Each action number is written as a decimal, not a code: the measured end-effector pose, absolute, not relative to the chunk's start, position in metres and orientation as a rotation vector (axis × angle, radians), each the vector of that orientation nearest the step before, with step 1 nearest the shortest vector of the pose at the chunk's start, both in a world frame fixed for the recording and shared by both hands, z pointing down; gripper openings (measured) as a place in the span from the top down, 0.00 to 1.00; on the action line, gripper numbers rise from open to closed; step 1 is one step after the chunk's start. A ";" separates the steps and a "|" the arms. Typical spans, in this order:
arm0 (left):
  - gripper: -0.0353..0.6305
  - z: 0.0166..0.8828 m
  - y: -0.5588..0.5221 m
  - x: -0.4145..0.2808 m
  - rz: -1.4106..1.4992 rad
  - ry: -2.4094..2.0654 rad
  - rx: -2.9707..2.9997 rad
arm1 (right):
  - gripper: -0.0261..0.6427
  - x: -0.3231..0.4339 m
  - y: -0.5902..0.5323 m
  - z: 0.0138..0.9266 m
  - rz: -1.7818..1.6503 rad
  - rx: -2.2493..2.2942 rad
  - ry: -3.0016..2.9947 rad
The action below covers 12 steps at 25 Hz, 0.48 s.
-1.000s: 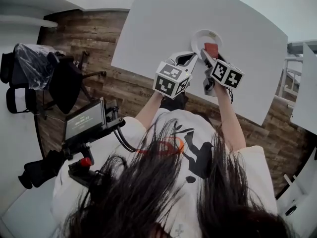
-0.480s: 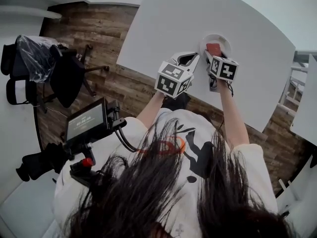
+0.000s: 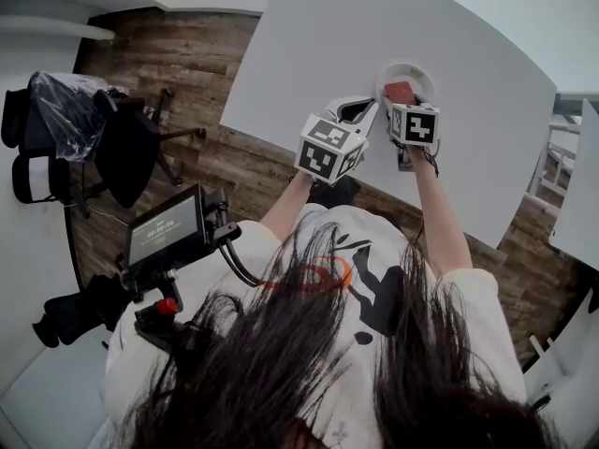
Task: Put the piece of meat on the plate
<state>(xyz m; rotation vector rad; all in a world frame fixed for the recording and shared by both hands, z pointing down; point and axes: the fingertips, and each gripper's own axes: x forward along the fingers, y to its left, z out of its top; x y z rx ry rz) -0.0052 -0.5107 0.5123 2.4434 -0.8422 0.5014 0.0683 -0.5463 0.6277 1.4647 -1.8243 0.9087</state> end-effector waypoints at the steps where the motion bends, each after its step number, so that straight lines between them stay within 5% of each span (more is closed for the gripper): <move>1: 0.94 0.512 -0.511 -0.005 0.502 -0.843 2.443 | 0.51 0.068 -0.547 0.628 0.912 1.458 -1.823; 12: 0.94 0.515 -0.513 -0.008 0.510 -0.854 2.439 | 0.51 0.066 -0.549 0.630 0.923 1.418 -1.814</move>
